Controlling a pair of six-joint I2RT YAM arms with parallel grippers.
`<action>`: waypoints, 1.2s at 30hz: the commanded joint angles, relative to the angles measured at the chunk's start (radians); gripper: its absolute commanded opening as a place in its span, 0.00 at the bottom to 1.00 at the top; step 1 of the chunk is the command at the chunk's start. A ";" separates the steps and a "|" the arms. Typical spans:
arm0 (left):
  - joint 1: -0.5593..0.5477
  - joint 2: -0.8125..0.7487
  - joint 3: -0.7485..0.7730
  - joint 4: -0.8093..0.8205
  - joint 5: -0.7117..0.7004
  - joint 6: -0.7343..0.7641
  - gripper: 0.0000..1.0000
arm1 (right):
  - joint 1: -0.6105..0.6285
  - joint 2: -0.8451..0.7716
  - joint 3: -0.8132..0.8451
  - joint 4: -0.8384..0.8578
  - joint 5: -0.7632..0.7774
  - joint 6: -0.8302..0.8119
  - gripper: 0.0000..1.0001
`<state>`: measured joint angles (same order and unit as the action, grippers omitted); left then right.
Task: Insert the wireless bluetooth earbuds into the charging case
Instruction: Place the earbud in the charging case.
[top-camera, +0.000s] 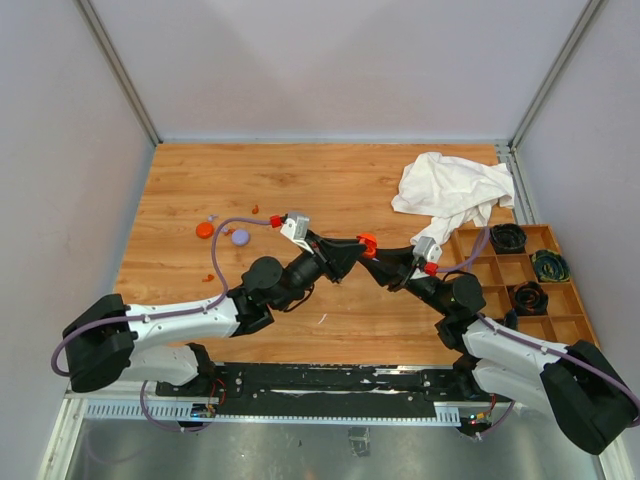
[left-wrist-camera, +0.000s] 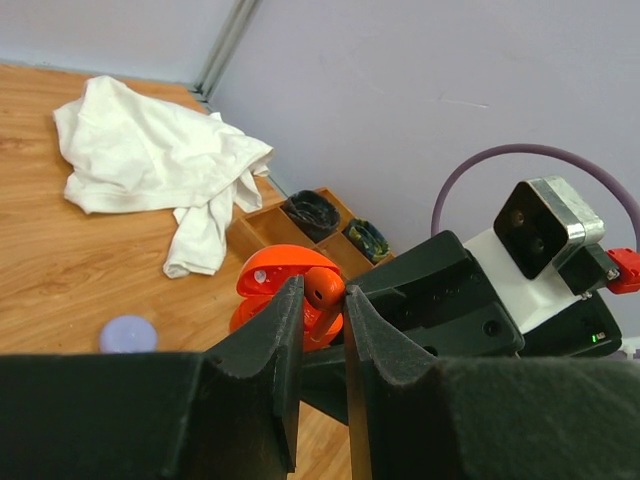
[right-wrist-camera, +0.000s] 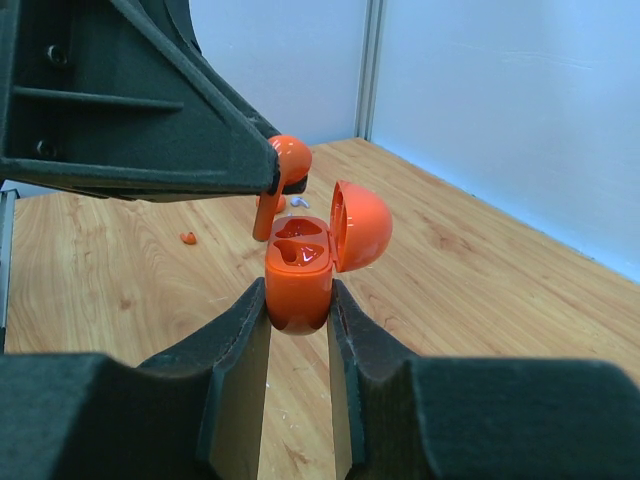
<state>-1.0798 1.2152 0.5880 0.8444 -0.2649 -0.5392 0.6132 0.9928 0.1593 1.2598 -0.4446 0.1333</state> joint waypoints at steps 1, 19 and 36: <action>-0.013 0.016 0.020 0.062 -0.017 0.005 0.19 | 0.015 -0.014 0.015 0.052 0.005 -0.001 0.08; -0.014 0.040 0.028 0.073 -0.042 0.022 0.19 | 0.016 -0.018 0.014 0.046 0.000 0.002 0.08; -0.014 0.061 0.005 0.072 -0.040 -0.010 0.21 | 0.016 -0.030 0.009 0.039 0.007 -0.001 0.08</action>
<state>-1.0851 1.2663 0.5892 0.8890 -0.2863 -0.5468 0.6132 0.9794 0.1593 1.2583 -0.4442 0.1337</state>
